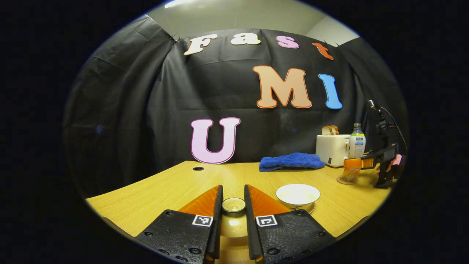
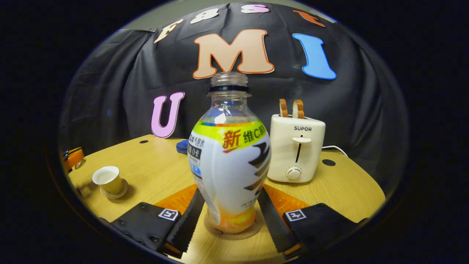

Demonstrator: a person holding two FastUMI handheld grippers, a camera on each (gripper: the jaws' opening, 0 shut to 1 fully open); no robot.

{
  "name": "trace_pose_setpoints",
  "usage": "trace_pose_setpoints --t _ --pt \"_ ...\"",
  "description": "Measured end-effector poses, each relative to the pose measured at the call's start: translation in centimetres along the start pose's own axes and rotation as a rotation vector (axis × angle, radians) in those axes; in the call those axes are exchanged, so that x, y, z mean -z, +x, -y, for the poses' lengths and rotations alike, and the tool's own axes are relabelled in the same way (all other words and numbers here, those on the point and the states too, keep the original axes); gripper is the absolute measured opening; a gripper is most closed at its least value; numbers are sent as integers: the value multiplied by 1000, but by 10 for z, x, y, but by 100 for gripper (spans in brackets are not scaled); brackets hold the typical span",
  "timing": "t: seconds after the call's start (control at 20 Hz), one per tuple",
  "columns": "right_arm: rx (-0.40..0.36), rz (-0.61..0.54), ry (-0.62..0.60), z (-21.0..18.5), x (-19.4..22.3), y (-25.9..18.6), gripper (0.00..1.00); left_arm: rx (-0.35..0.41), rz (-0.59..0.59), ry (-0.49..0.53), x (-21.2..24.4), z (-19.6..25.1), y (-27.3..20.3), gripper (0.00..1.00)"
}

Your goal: Open the teacup lid with one hand, grasp the water bottle and pour water into the teacup with the other hand; after pouring, place the water bottle on the coaster and then close the teacup lid.

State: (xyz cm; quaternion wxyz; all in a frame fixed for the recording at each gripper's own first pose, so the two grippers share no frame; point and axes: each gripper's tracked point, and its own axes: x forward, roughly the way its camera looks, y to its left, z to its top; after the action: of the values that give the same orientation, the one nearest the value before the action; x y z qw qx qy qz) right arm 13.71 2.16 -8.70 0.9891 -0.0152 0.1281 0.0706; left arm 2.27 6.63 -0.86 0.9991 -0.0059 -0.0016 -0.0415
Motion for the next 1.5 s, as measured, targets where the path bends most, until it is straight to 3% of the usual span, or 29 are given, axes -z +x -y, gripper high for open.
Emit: trace_pose_setpoints --t 0.1,0.35,0.4,0.5,0.6,0.7,0.75,0.95,1.0,1.15,1.35,1.5 --pt "4 2 -15 3 2 -4 92 1 0 0 0 0 0 28" --pt "-5 11 -8 4 7 -19 88 7 2 0 0 2 1 28" --pt "-1 3 -15 6 9 -21 92 7 3 0 0 2 1 28" --pt "1 5 -11 7 10 -27 88 11 3 0 1 3 1 28" --pt "6 15 -3 9 10 -35 97 17 3 0 1 4 1 28" --pt "11 35 9 12 9 -42 88 25 3 -3 1 7 4 28" --pt "17 46 6 12 8 -49 92 34 1 -2 2 10 6 28" --pt "50 91 12 14 6 -71 96 148 3 -6 1 43 19 28" --pt "50 100 12 13 5 -77 92 172 2 -8 1 50 23 28" --pt "55 124 9 12 3 -88 88 200 -2 -5 2 60 32 28" --pt "90 187 27 18 -3 -107 96 234 -4 -6 3 76 42 28" --pt "118 249 35 22 -10 -121 92 276 -13 1 5 95 51 28"
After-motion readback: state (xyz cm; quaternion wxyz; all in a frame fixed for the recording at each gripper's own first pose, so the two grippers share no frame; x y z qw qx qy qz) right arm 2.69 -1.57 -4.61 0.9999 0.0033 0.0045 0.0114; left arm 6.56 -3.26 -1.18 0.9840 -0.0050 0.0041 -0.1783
